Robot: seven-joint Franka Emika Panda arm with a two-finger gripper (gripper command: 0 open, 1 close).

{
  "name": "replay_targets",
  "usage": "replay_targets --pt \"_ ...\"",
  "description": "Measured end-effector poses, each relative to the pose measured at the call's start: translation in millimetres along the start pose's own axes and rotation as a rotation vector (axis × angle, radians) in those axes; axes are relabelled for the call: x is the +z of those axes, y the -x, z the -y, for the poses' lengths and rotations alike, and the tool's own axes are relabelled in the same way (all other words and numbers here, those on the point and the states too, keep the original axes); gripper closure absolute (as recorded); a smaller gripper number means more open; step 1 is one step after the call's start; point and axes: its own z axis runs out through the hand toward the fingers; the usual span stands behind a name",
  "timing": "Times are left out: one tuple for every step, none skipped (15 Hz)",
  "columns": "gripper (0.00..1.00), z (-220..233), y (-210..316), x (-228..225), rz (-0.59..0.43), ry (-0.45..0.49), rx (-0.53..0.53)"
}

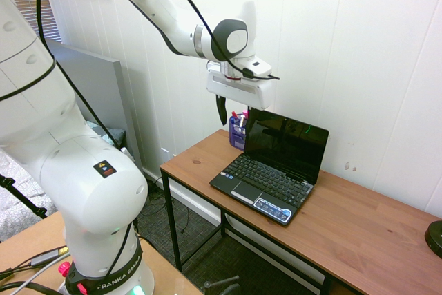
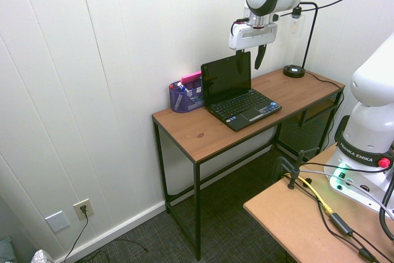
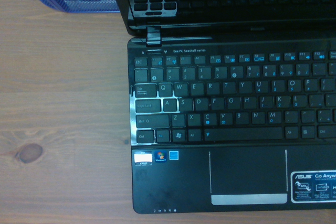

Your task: Close the laptop lid

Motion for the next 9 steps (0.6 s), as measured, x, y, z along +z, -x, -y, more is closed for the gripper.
replay_targets --pt "0.00 0 0 0 0.002 0.002 0.000" --pt "0.00 0 0 0 0.002 0.003 0.002" --pt "0.00 2 -1 -2 -0.002 -0.001 0.006" --pt "0.00 5 -2 -7 -0.009 -0.009 0.010" --pt "0.00 9 -4 -14 -0.018 -0.020 0.014" --pt "0.00 16 -7 -21 -0.029 -0.033 0.022" --pt "0.00 23 -12 -28 -0.039 -0.047 0.030" --pt "0.00 31 -18 -35 -0.046 -0.059 0.036" --pt "0.00 42 -26 -41 -0.057 -0.072 0.045"
